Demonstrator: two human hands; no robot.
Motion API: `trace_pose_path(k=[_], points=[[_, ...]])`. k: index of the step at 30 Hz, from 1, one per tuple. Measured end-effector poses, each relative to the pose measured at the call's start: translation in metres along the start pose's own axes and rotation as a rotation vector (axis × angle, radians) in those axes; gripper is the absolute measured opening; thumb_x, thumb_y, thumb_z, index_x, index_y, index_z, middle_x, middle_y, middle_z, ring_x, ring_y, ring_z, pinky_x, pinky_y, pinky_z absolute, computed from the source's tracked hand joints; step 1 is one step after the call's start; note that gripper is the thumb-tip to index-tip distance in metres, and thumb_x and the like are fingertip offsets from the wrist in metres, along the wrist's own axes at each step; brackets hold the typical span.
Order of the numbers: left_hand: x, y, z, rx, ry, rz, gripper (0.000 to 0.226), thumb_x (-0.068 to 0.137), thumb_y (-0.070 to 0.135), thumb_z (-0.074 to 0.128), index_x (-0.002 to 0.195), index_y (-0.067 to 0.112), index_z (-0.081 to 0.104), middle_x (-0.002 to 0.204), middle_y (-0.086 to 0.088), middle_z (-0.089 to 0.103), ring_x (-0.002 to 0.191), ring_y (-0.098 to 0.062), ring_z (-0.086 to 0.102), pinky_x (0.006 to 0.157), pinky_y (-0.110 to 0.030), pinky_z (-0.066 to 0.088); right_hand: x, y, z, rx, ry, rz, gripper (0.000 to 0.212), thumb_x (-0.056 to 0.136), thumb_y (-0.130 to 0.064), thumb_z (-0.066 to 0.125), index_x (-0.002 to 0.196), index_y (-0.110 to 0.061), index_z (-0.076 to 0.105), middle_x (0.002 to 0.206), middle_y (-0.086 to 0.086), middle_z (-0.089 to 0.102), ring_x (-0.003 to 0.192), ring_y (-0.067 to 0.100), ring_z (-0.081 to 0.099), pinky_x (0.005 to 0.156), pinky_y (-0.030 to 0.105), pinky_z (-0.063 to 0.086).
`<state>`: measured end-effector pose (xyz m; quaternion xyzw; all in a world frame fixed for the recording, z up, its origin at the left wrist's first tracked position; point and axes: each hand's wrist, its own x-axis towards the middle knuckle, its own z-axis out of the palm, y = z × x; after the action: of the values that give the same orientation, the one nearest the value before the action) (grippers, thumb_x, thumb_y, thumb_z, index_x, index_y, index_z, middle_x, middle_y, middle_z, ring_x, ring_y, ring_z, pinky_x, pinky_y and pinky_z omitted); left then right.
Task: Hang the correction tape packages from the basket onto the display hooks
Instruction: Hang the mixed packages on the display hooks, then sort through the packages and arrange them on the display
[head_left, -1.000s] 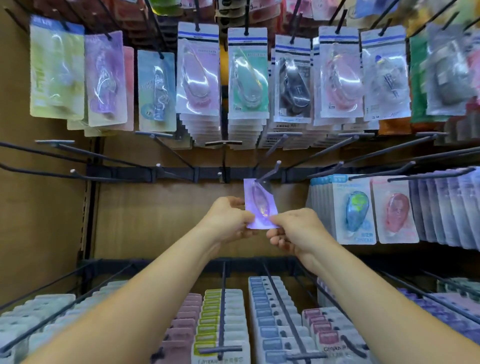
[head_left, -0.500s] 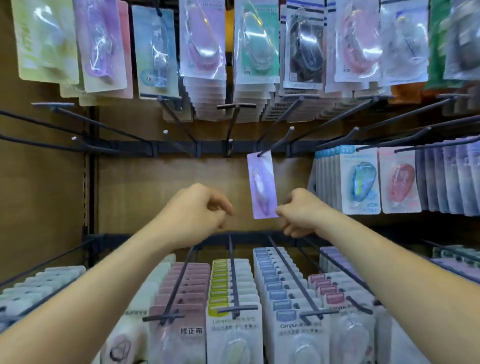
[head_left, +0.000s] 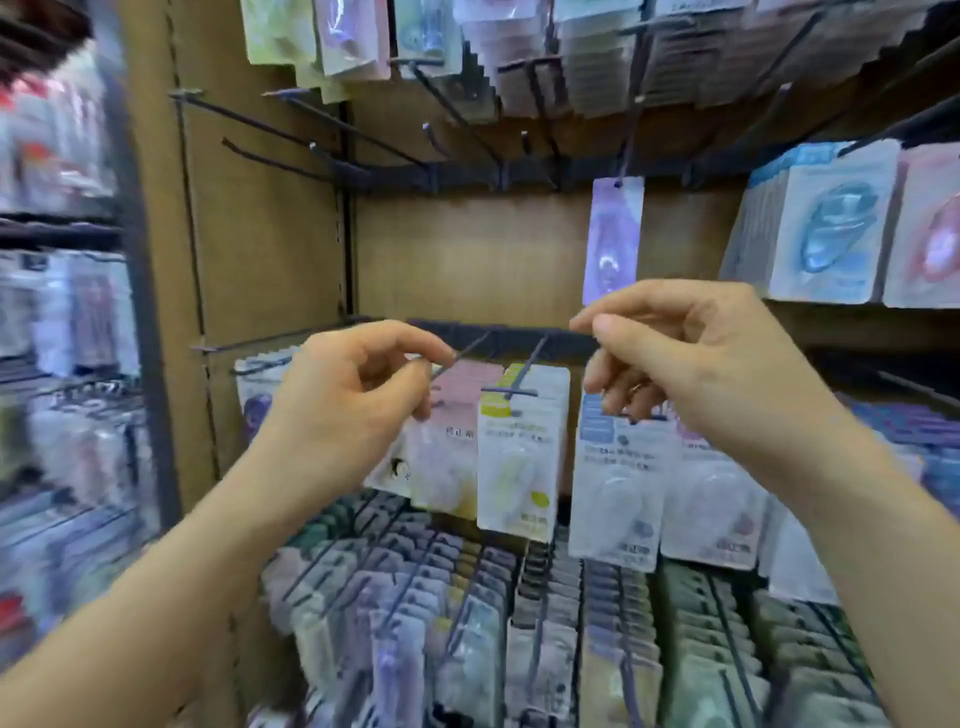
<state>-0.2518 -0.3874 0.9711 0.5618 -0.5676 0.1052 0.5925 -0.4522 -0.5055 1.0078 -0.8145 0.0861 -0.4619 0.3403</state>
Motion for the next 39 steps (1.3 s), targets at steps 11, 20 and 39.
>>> trace_pose_path(k=[11, 20, 39], points=[[-0.258, -0.014, -0.073, 0.620, -0.132, -0.486, 0.024, 0.075, 0.019, 0.054, 0.084, 0.026, 0.075, 0.072, 0.009, 0.063, 0.067, -0.008, 0.058, 0.064, -0.020, 0.044, -0.124, 0.073, 0.150, -0.475, -0.782, -0.212, 0.020, 0.099, -0.031, 0.054, 0.116, -0.028, 0.064, 0.094, -0.007, 0.068, 0.084, 0.014, 0.063, 0.077, 0.035, 0.050], [-0.492, -0.047, -0.172, 0.987, -0.429, -1.039, 0.032, 0.089, 0.029, 0.044, 0.105, 0.022, 0.070, 0.108, 0.000, 0.067, 0.103, -0.026, 0.062, 0.082, -0.037, 0.052, -0.264, 0.133, 0.307, -0.766, -1.266, -0.439, 0.039, 0.095, -0.020, 0.047, 0.133, -0.025, 0.043, 0.120, 0.002, 0.047, 0.112, 0.027, 0.049, 0.075, 0.038, 0.048], [-0.782, -0.326, -0.236, 0.806, -0.805, -1.535, 0.041, 0.090, 0.017, 0.048, 0.131, 0.017, 0.053, 0.129, -0.008, 0.054, 0.122, -0.031, 0.049, 0.091, -0.042, 0.049, -0.489, 0.306, 0.625, -0.673, -1.528, 0.211, 0.050, 0.096, -0.025, 0.051, 0.145, -0.018, 0.041, 0.135, 0.009, 0.049, 0.123, 0.032, 0.048, 0.099, 0.039, 0.041]])
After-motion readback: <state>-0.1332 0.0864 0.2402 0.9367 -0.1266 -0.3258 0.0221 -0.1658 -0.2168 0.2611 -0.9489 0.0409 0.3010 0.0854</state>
